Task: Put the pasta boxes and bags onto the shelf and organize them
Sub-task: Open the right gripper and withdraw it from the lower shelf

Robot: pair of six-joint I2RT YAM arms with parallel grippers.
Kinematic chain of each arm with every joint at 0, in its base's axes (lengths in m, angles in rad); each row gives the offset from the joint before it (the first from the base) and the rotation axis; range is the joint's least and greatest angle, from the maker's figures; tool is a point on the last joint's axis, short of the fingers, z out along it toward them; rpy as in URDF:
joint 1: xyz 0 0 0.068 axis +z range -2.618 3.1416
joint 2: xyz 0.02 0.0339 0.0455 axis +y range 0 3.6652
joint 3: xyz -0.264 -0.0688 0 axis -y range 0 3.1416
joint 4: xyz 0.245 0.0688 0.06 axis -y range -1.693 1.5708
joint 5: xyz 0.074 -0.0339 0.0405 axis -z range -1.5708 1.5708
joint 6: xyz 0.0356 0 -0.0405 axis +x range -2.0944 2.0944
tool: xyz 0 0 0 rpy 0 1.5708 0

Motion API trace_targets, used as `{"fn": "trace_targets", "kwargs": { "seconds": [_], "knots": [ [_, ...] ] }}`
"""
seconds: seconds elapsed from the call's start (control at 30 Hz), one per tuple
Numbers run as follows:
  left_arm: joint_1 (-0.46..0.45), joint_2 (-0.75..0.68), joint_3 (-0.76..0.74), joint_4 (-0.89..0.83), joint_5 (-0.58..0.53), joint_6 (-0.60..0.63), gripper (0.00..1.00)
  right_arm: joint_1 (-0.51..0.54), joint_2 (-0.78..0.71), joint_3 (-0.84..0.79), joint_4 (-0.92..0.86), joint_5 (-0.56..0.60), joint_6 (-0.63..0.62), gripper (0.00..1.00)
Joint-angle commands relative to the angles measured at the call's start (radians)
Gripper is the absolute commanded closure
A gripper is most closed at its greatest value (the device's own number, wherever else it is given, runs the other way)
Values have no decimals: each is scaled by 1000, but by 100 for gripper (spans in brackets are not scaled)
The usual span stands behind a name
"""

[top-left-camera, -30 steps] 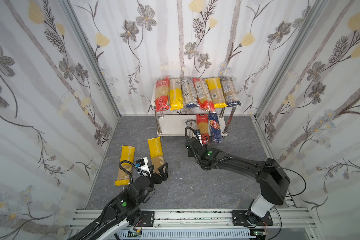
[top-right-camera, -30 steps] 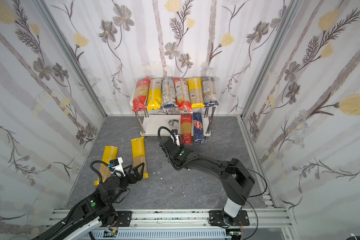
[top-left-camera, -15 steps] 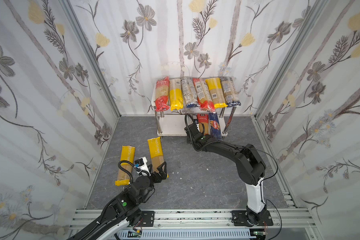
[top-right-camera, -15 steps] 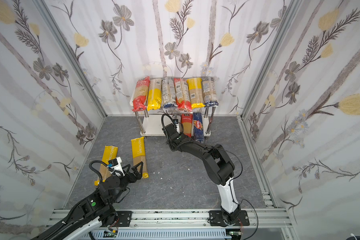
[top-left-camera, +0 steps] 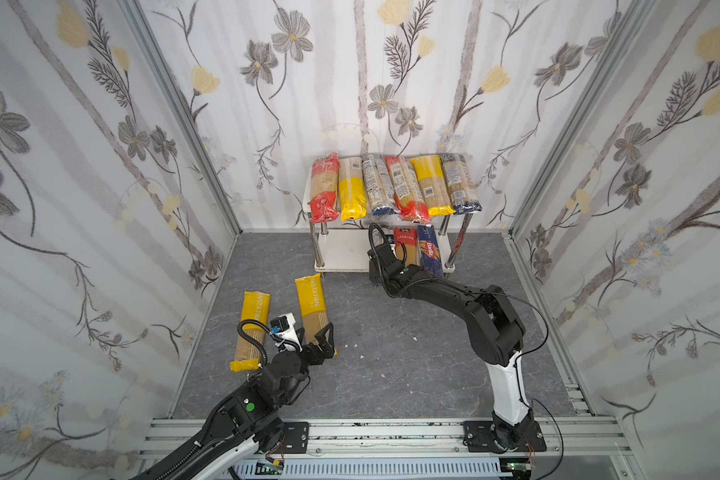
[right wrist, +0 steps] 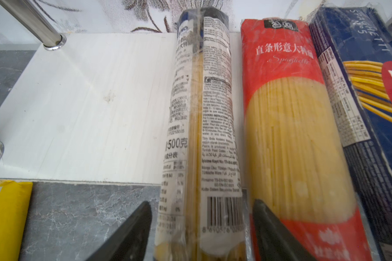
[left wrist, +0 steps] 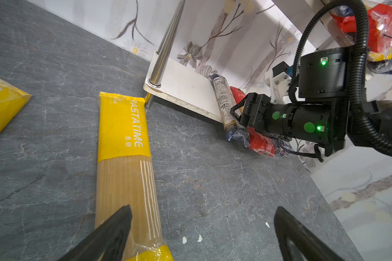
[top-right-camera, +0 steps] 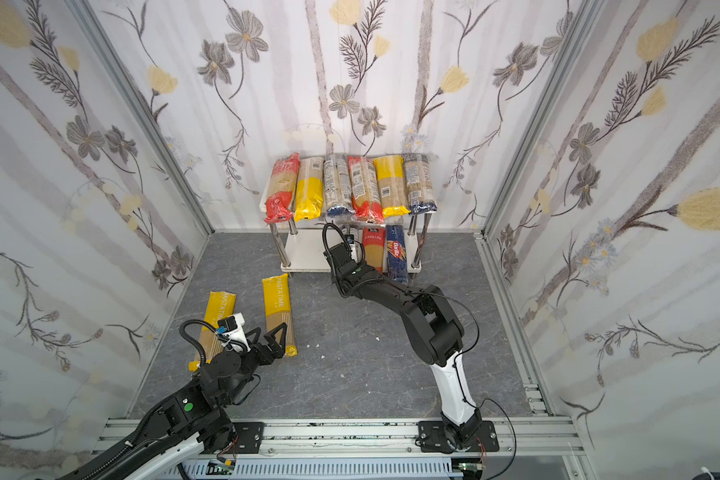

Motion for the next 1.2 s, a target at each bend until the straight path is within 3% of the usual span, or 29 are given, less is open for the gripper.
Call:
{"fn": "trace_targets", "kwargs": {
  "seconds": [0.0,0.2,0.43,0.8,1.17],
  "knots": [
    [-1,-5,-2,31,-11,-9,0,3,-31,-27,31,-9,9,13],
    [0,-7,-12,28,-2,-35,0,26,-159,-180,110,-84,14,5],
    [-6,70,-21,26,66,-71,0,141,-279,-297,78,-50,21,3],
    [-83,127,-55,21,-66,-168,0,307,-535,-530,15,4,84,0],
    [-213,431,62,18,-167,-261,0,379,-877,-819,42,-37,142,0]
  ]
}}
